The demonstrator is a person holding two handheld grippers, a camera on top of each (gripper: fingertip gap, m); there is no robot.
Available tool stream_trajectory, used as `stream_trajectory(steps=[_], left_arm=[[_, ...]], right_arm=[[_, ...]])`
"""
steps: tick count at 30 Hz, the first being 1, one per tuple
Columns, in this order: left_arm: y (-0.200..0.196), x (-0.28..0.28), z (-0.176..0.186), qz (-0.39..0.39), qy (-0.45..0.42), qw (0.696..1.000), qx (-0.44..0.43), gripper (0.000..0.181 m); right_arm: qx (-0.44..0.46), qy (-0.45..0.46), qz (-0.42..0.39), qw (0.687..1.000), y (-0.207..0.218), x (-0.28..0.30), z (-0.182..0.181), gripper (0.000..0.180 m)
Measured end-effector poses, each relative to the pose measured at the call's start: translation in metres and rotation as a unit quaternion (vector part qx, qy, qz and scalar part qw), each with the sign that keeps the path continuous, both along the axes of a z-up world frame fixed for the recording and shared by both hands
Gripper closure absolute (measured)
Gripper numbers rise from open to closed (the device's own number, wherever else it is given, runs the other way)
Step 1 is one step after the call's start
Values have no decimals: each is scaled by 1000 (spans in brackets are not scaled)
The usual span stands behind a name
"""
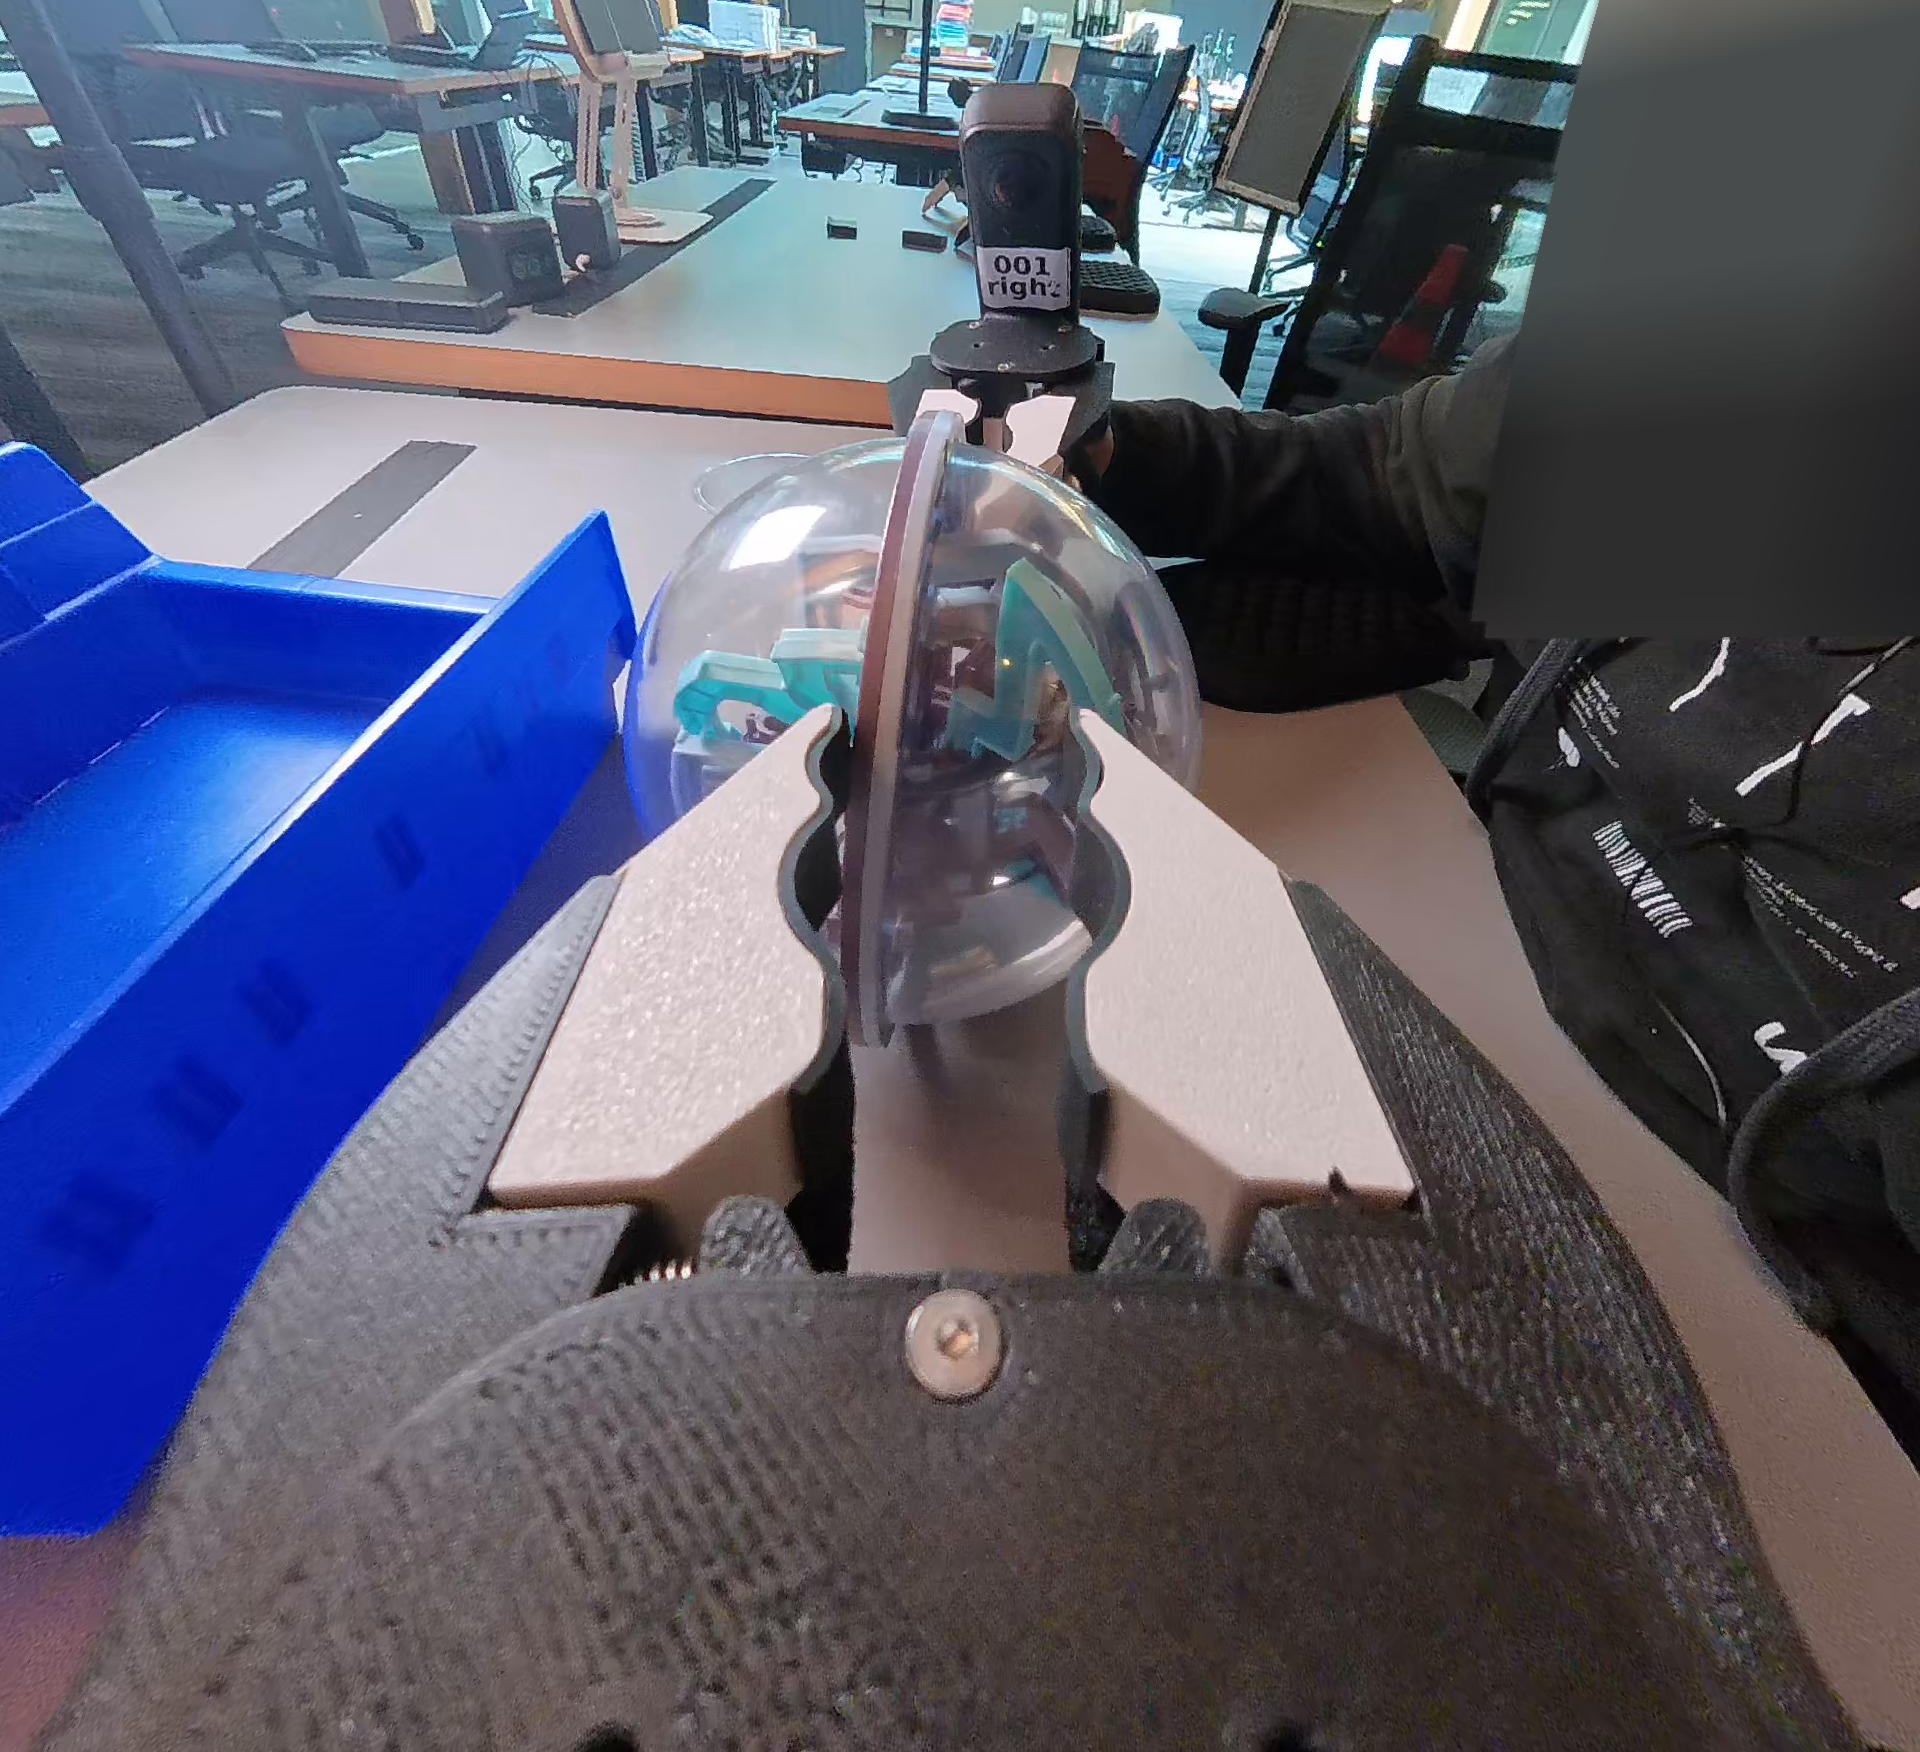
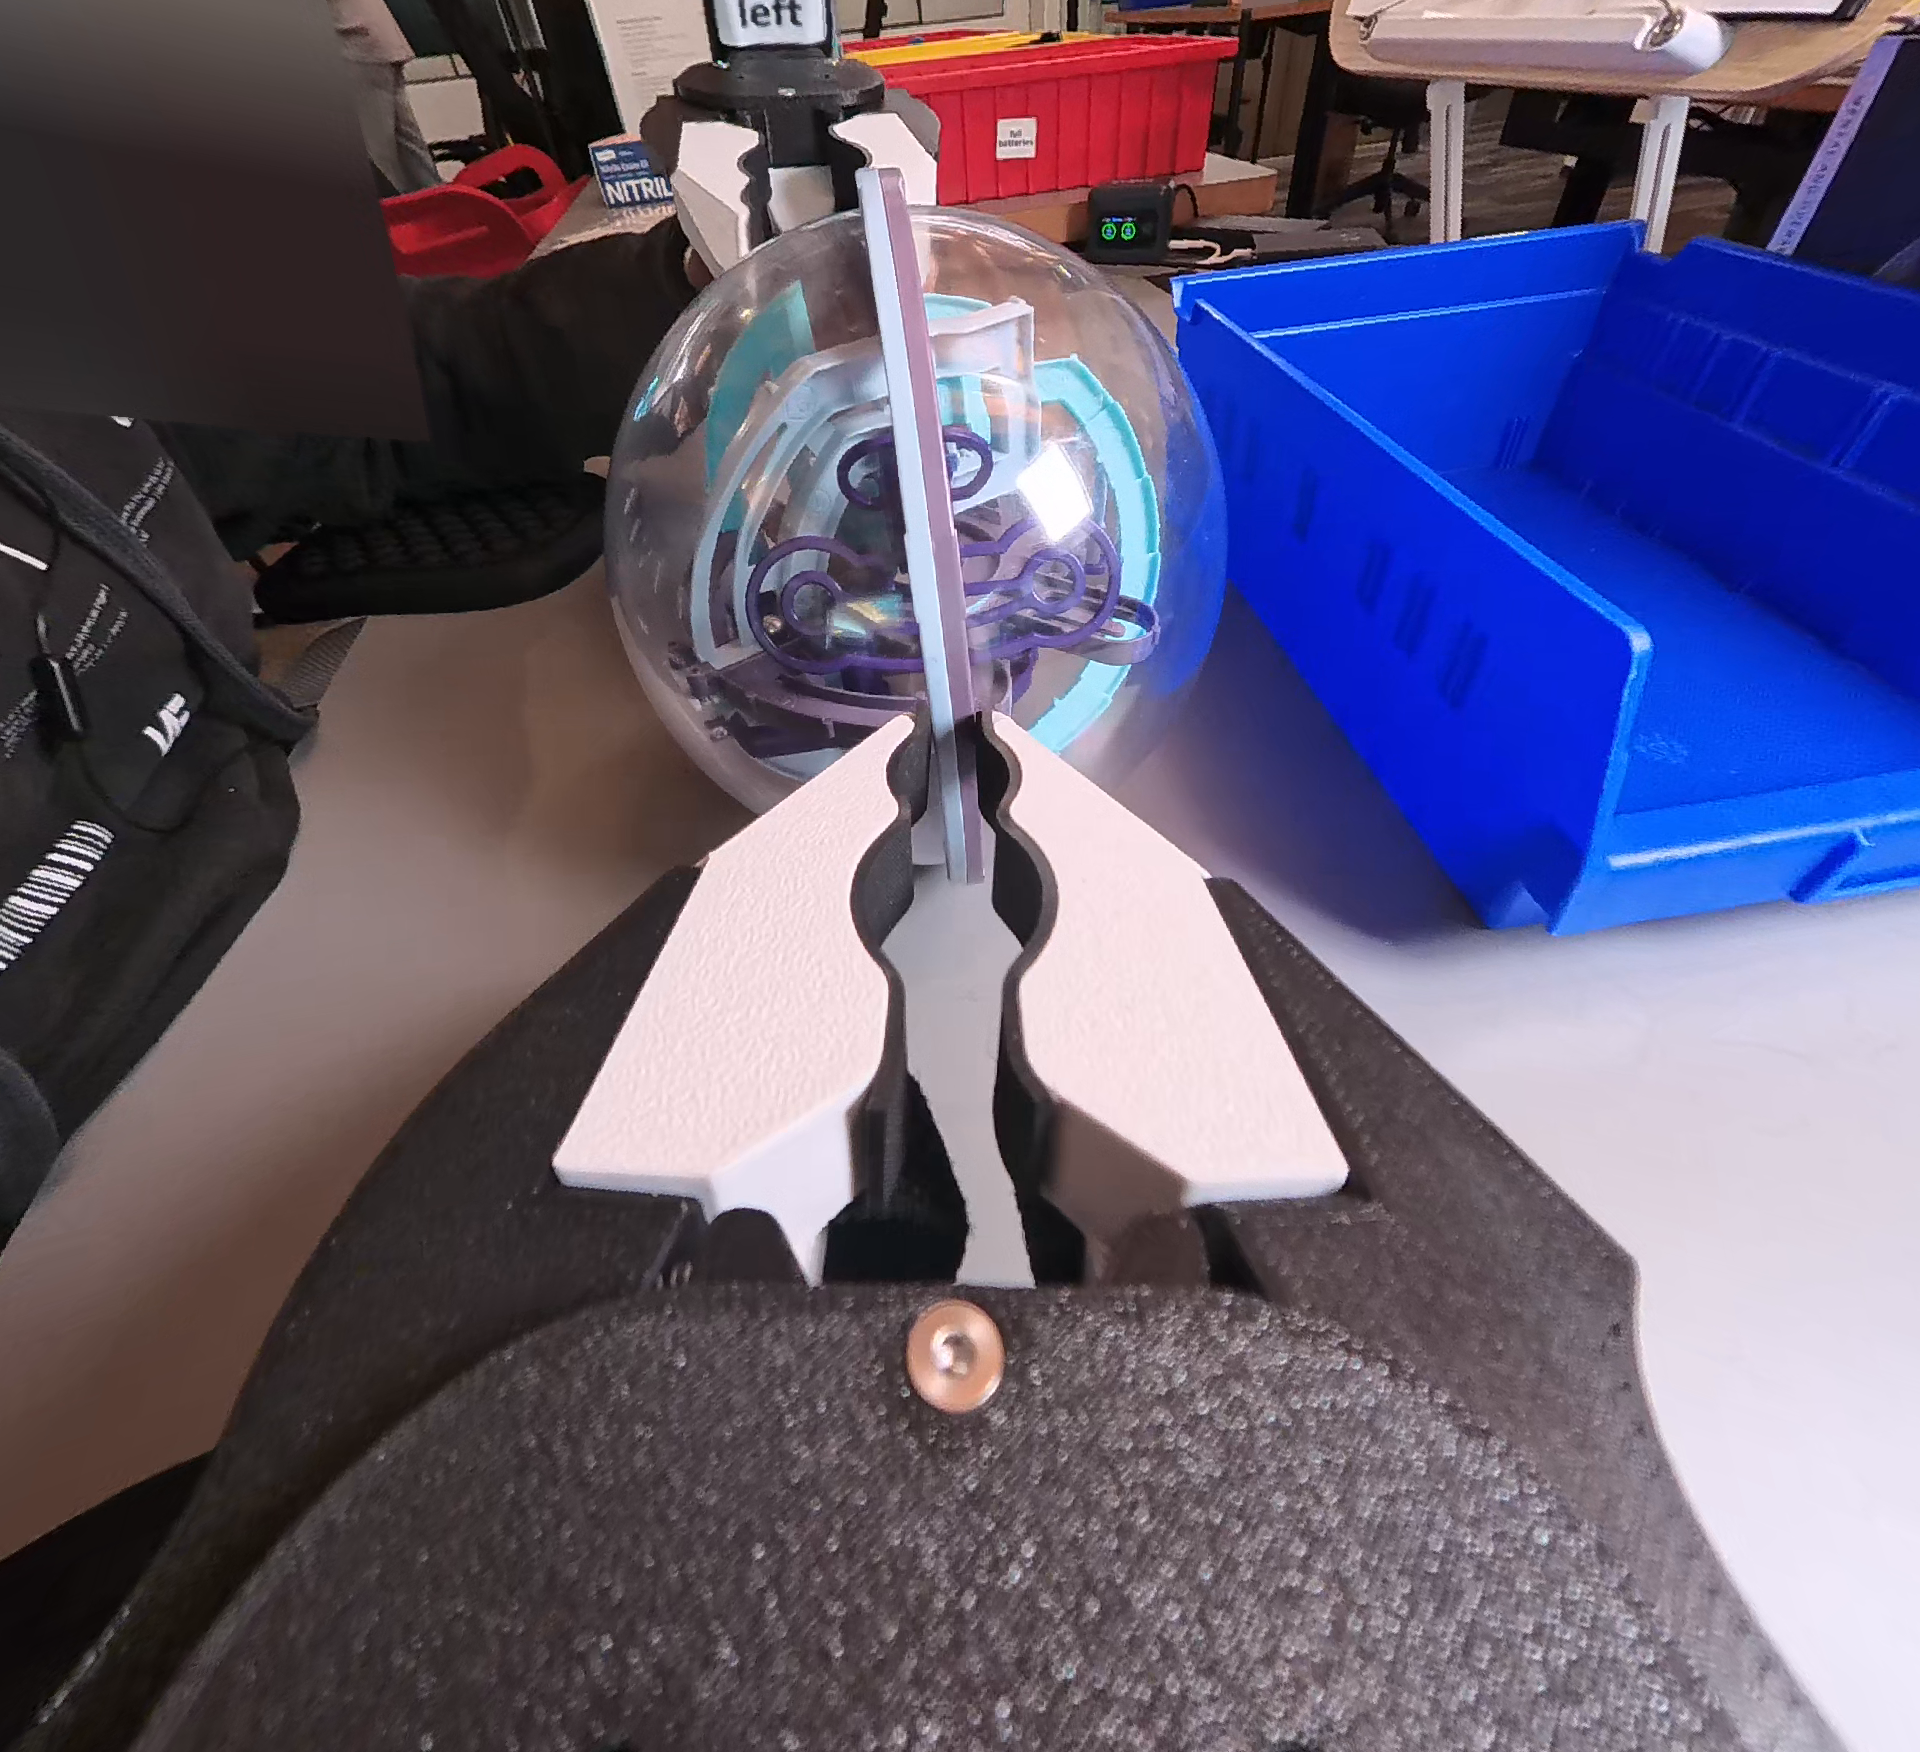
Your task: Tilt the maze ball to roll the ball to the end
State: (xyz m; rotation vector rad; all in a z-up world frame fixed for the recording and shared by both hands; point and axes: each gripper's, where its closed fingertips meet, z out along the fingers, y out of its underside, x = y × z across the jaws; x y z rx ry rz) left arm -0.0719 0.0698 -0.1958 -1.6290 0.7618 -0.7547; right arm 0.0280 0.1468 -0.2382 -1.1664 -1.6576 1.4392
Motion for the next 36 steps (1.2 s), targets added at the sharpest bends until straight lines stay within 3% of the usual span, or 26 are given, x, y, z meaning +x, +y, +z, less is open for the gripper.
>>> stream_trajectory(steps=[19,36], left_arm=[[-2,-2,-4,15,19,1000,9,155],[-5,-1,-7,14,19,1000,6,151]], right_arm=[[10,5,1,1000,-2,0,0,173],[15,16,1,1000,-3,2,7,174]])
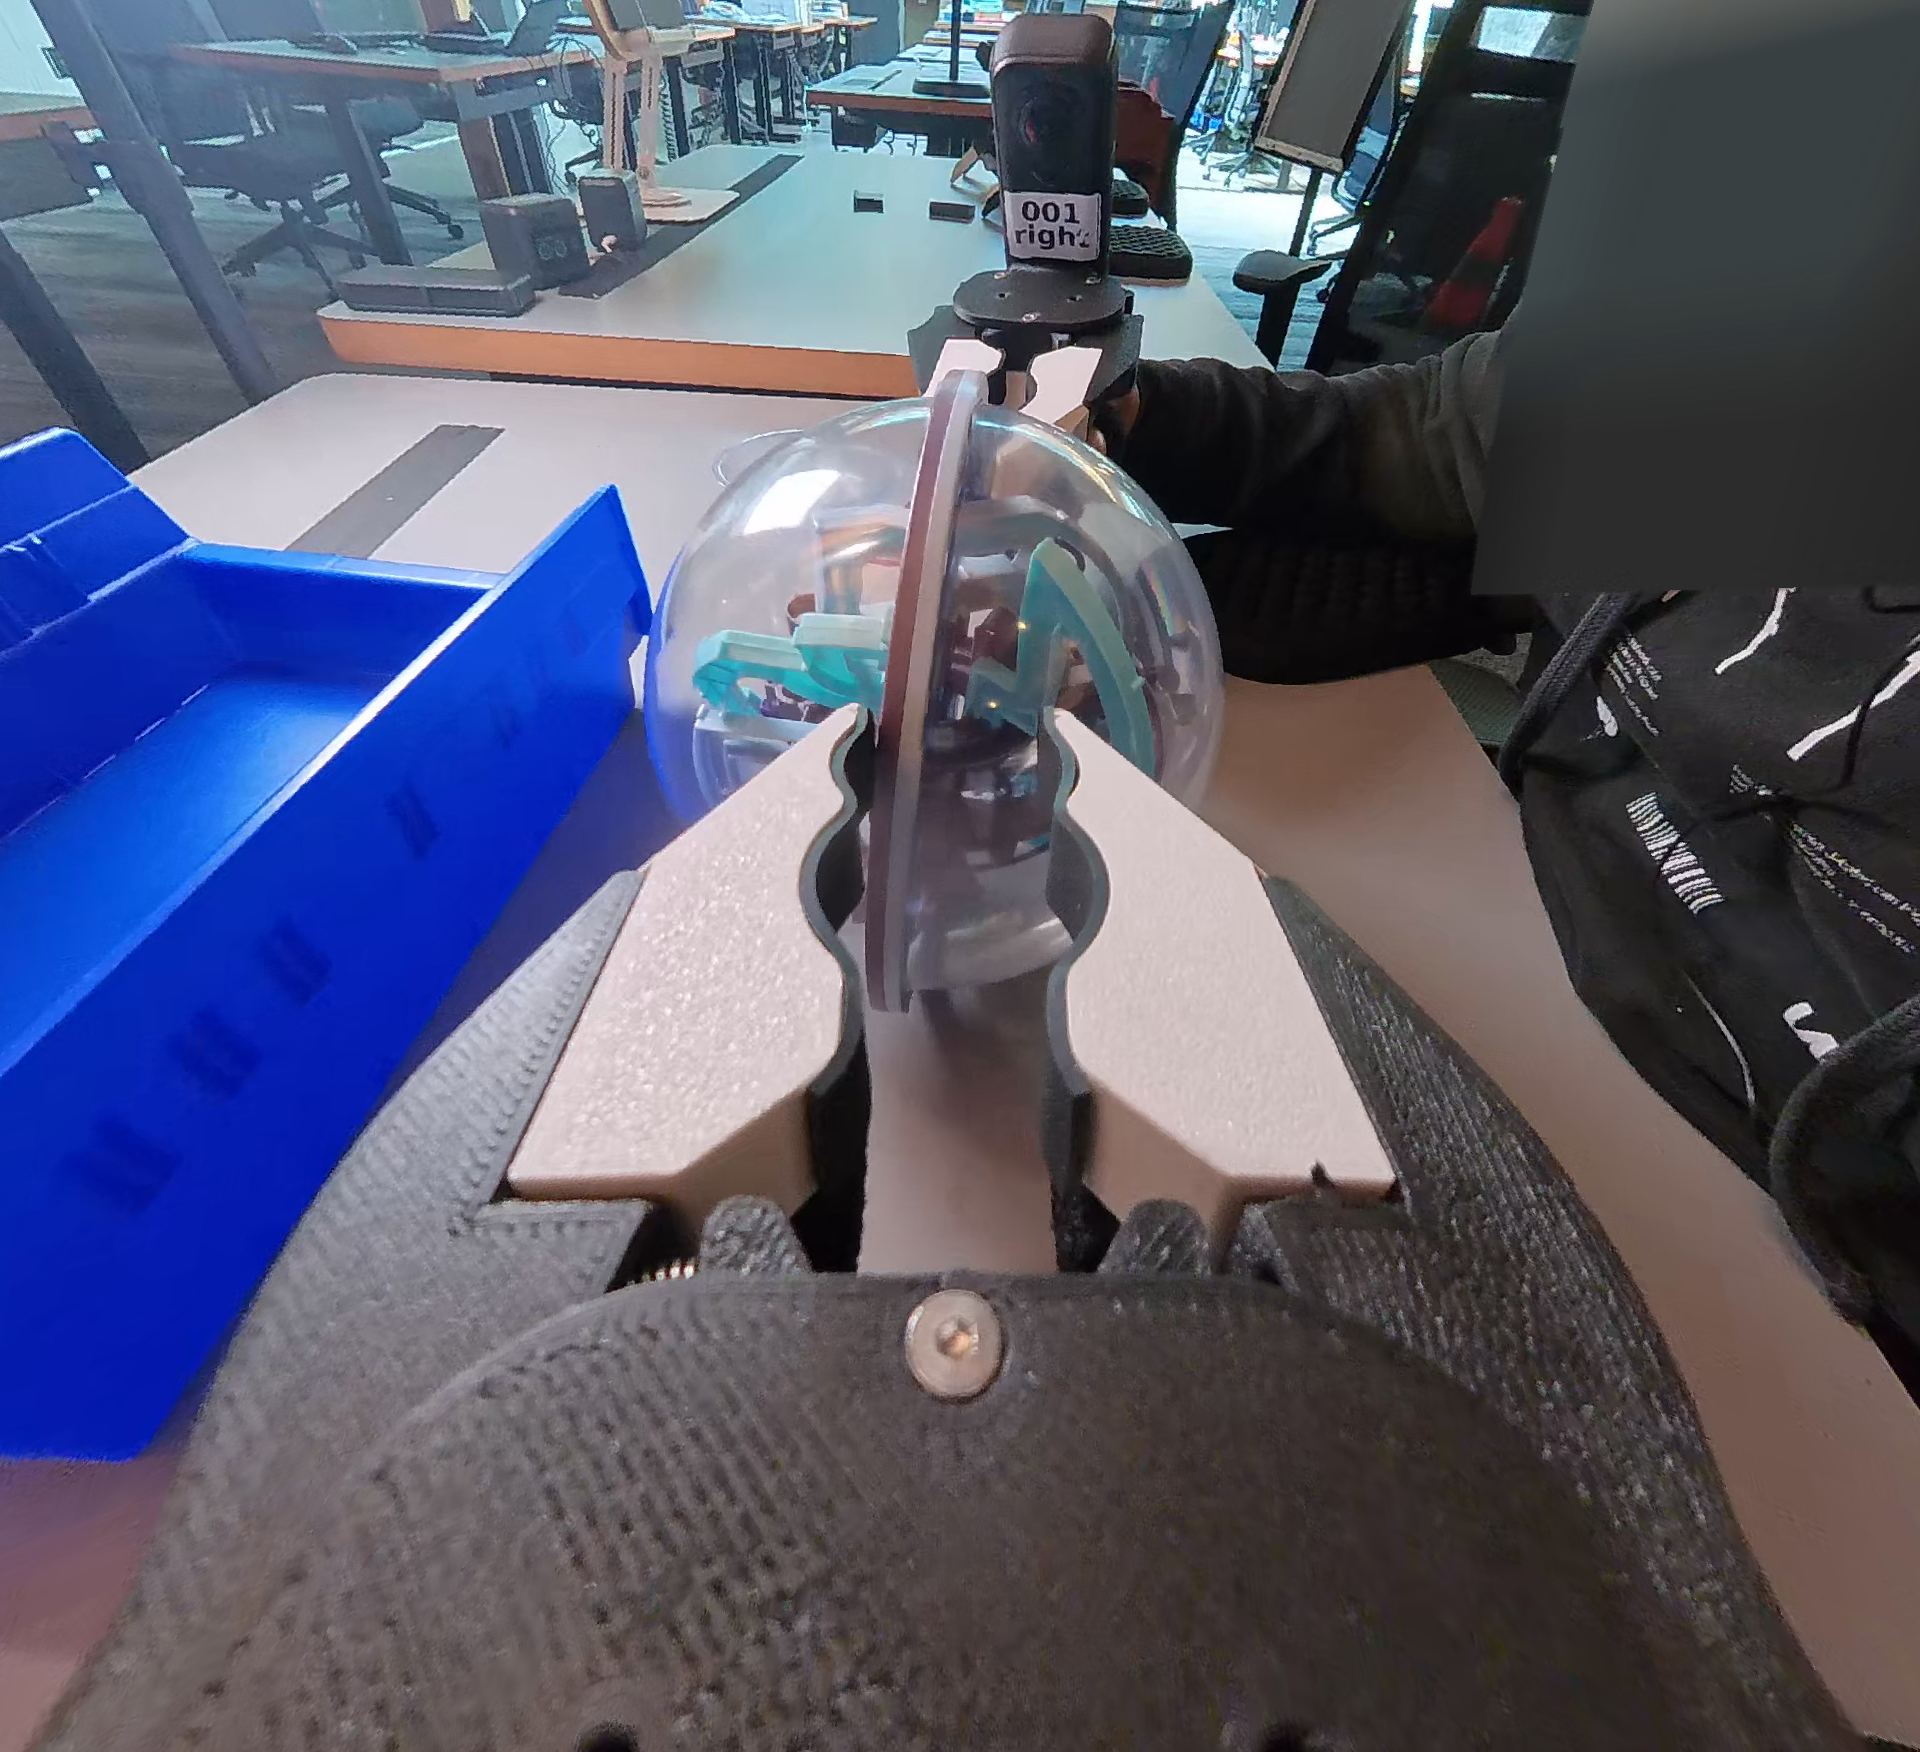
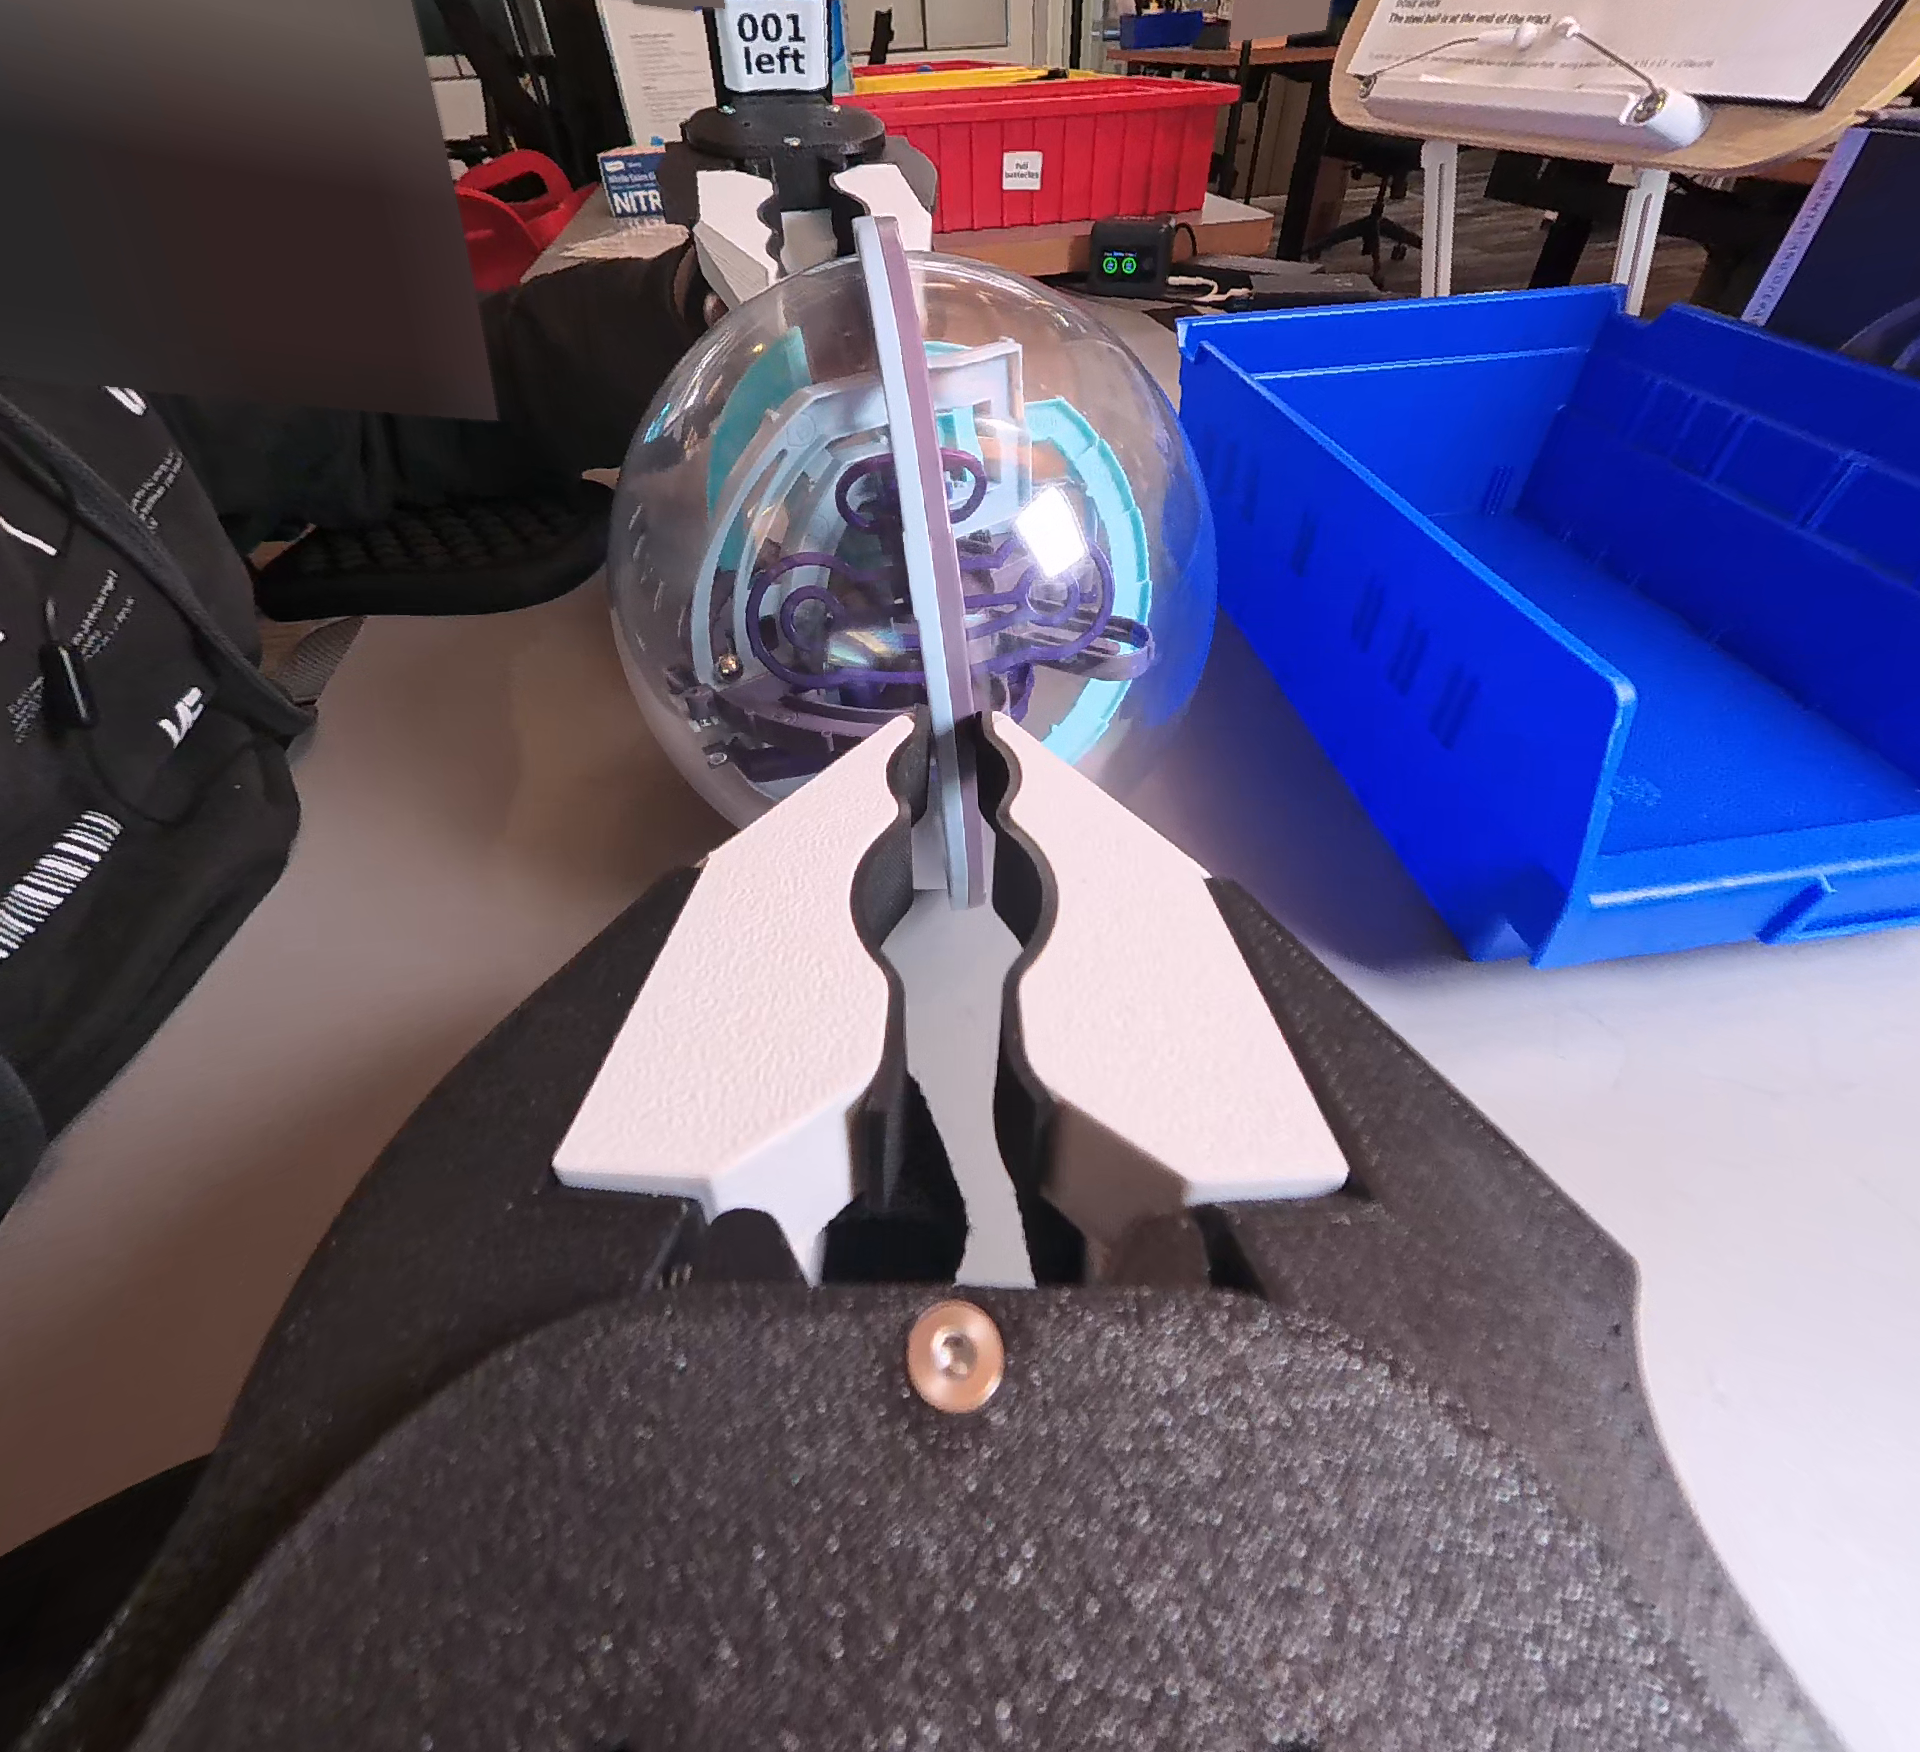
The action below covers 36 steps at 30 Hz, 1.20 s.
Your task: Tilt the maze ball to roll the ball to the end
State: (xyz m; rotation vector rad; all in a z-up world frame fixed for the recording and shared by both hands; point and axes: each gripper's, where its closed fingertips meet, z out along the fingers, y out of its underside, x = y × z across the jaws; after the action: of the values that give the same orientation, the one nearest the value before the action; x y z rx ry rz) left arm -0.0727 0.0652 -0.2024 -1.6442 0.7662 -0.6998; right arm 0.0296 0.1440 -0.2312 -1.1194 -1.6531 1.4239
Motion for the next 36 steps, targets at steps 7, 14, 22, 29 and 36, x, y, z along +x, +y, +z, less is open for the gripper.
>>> stream_trajectory(steps=[7,14,22,29,36], left_arm=[[-1,1,1,-2,0,1000,2,151],[-1,3,2,-1,2,1000,8,153],[3,8,9,11,-8,1000,24,159],[9,11,13,35,-8,999,35,161],[15,9,15,54,-9,998,22,174]], right_arm=[[3,1,0,1000,0,0,0,173],[-2,-1,0,1000,1,1,-1,173],[-19,-14,-5,1000,8,0,-10,173],[-64,-31,-10,997,14,-1,-15,173],[-84,-45,-16,995,18,-2,-17,173]])
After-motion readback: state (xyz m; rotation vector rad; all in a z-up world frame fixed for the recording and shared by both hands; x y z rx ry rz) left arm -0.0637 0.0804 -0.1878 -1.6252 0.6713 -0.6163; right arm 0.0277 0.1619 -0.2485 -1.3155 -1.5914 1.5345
